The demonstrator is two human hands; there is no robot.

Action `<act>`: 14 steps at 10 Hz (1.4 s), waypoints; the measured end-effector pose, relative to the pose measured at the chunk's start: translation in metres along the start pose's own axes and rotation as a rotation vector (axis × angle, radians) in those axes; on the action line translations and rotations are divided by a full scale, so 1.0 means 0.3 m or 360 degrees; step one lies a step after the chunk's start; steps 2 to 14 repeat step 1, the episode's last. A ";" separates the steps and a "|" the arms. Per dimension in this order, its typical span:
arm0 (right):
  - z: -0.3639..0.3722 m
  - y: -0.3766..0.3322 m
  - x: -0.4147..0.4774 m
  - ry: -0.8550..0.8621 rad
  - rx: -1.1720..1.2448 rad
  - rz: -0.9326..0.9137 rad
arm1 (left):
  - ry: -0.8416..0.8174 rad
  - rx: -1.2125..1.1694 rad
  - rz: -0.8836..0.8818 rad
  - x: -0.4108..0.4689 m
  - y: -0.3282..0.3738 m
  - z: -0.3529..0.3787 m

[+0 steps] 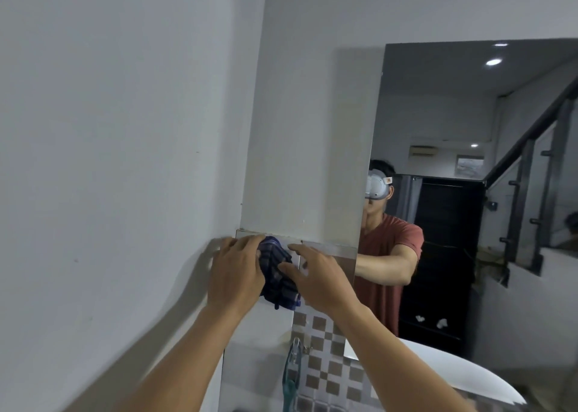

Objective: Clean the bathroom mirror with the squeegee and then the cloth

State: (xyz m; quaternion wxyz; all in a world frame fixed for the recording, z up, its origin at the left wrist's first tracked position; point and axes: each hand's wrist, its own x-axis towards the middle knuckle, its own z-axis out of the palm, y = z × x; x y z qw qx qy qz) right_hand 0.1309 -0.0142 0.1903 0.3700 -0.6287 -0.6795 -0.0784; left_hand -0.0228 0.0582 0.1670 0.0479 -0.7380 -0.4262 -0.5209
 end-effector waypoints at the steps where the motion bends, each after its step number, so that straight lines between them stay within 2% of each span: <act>1: -0.064 -0.009 -0.076 0.0034 -0.0047 0.0003 | 0.0202 -0.0225 -0.0091 -0.075 0.066 -0.052; 14: -0.064 -0.009 -0.076 0.0034 -0.0047 0.0003 | 0.0202 -0.0225 -0.0091 -0.075 0.066 -0.052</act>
